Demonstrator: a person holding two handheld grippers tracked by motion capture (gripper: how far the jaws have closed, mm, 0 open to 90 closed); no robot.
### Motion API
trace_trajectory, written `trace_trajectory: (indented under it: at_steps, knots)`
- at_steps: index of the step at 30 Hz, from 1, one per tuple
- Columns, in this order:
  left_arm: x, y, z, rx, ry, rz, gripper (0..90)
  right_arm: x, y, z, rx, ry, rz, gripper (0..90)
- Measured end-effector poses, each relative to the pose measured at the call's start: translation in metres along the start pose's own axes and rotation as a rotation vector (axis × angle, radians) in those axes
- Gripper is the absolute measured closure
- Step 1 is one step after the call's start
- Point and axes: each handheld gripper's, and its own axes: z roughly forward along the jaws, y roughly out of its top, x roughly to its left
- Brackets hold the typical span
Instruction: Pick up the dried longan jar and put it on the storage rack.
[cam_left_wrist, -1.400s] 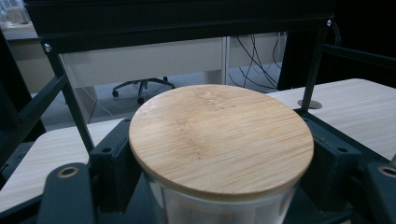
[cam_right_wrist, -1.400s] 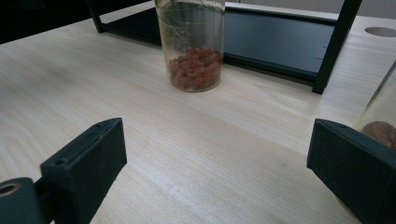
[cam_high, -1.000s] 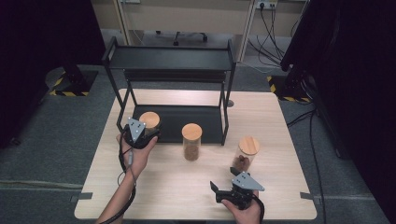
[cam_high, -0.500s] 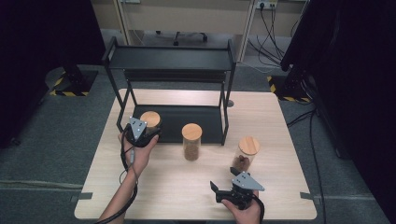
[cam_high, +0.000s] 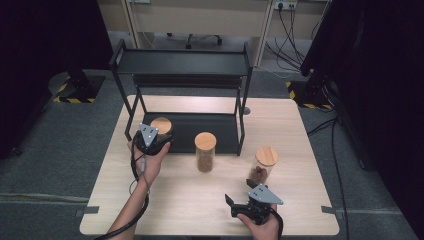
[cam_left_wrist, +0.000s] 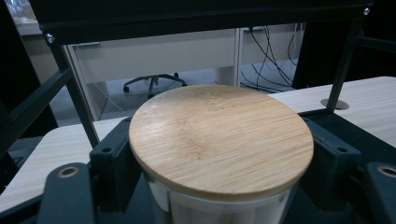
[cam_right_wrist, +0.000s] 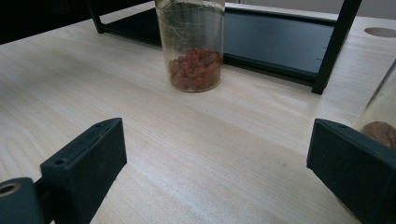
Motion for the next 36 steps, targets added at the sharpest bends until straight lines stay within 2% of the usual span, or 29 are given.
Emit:
trace_trajectory:
  at_steps: [19, 36]
  knots:
    - [0.005, 0.002, 0.01, 0.004, 0.025, -0.017, 24.8, 0.0, 0.0, 0.0, -0.001, 0.0, -0.001, 5.1]
    - [0.006, 0.001, 0.025, 0.012, 0.054, -0.011, 24.8, 0.0, 0.0, 0.0, -0.001, 0.0, 0.0, 5.1]
